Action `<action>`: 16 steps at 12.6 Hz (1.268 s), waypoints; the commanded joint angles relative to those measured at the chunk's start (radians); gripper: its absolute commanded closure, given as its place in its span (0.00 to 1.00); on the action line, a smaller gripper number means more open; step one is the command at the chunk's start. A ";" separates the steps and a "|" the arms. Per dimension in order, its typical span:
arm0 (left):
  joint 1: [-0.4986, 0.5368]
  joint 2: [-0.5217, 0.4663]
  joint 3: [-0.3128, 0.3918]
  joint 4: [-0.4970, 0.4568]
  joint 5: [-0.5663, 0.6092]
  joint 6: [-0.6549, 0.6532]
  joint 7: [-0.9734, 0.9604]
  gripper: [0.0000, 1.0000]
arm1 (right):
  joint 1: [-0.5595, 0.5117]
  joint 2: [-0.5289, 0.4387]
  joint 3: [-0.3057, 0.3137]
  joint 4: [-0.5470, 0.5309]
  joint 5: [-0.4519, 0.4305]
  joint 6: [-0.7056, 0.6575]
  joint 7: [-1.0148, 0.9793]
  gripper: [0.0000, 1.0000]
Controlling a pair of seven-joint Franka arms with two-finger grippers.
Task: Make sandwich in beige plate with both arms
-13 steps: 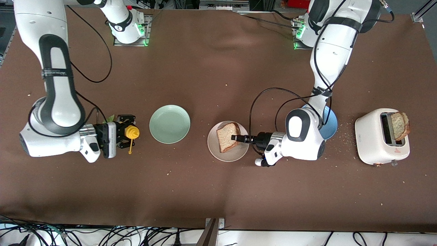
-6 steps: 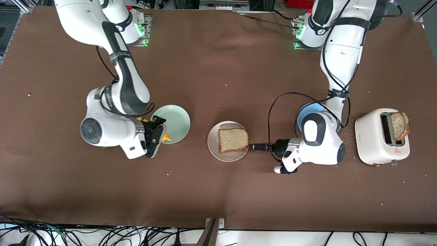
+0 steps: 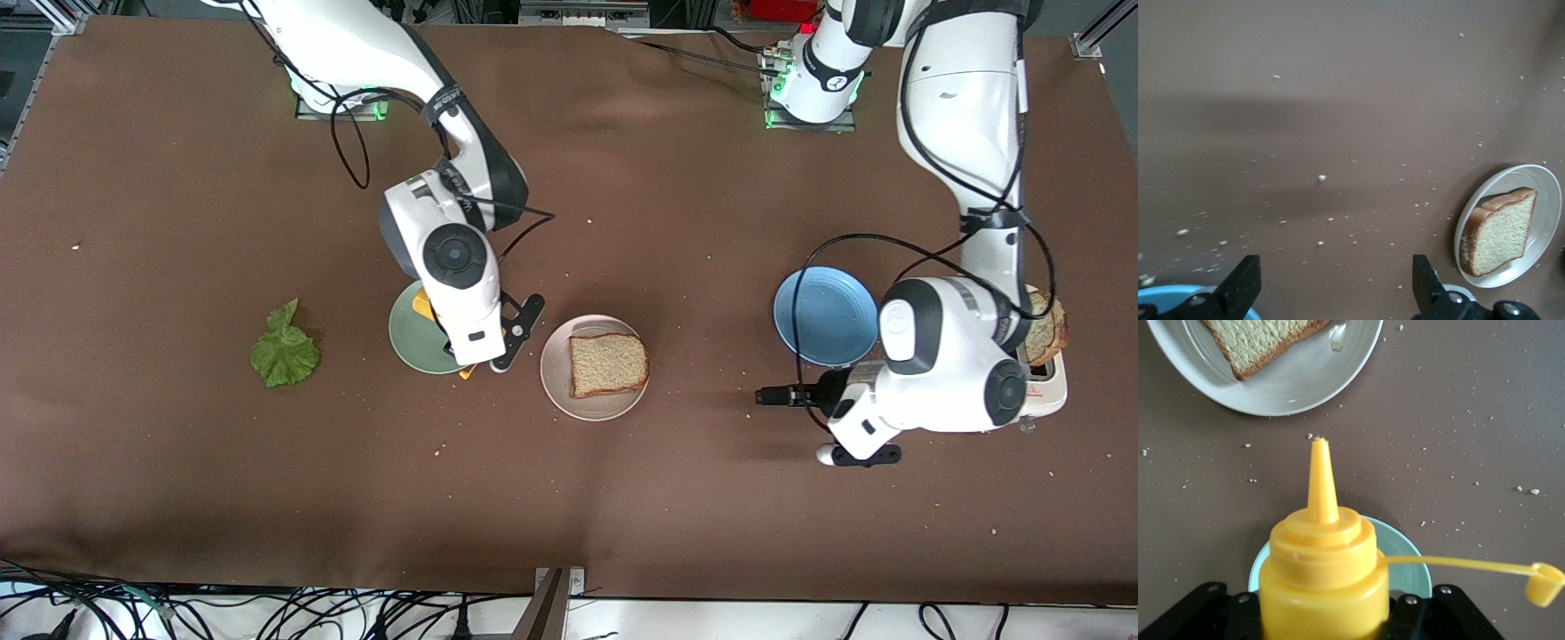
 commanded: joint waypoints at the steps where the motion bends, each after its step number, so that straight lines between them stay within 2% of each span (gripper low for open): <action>1: 0.076 -0.078 -0.002 -0.007 0.127 -0.103 -0.015 0.00 | 0.086 0.066 -0.015 0.055 -0.151 -0.005 0.066 1.00; 3: 0.103 -0.142 -0.004 -0.001 0.256 -0.180 -0.013 0.00 | 0.127 0.098 -0.015 0.078 -0.225 -0.013 0.088 1.00; 5: 0.102 -0.194 -0.004 0.001 0.370 -0.226 -0.013 0.00 | 0.150 0.106 -0.016 0.080 -0.264 -0.013 0.101 1.00; 7: 0.101 -0.227 -0.004 0.002 0.472 -0.240 -0.015 0.00 | 0.150 0.103 -0.018 0.090 -0.269 -0.013 0.111 1.00; 9: 0.104 -0.242 -0.004 0.002 0.510 -0.254 -0.015 0.00 | 0.128 0.079 -0.022 0.094 -0.229 -0.022 0.103 1.00; 11: 0.101 -0.242 -0.004 0.002 0.510 -0.254 -0.019 0.00 | 0.063 0.031 -0.013 0.092 -0.064 -0.020 0.059 1.00; 16: 0.097 -0.253 -0.010 0.002 0.510 -0.254 -0.023 0.00 | -0.119 -0.035 -0.018 0.080 0.418 -0.028 -0.304 1.00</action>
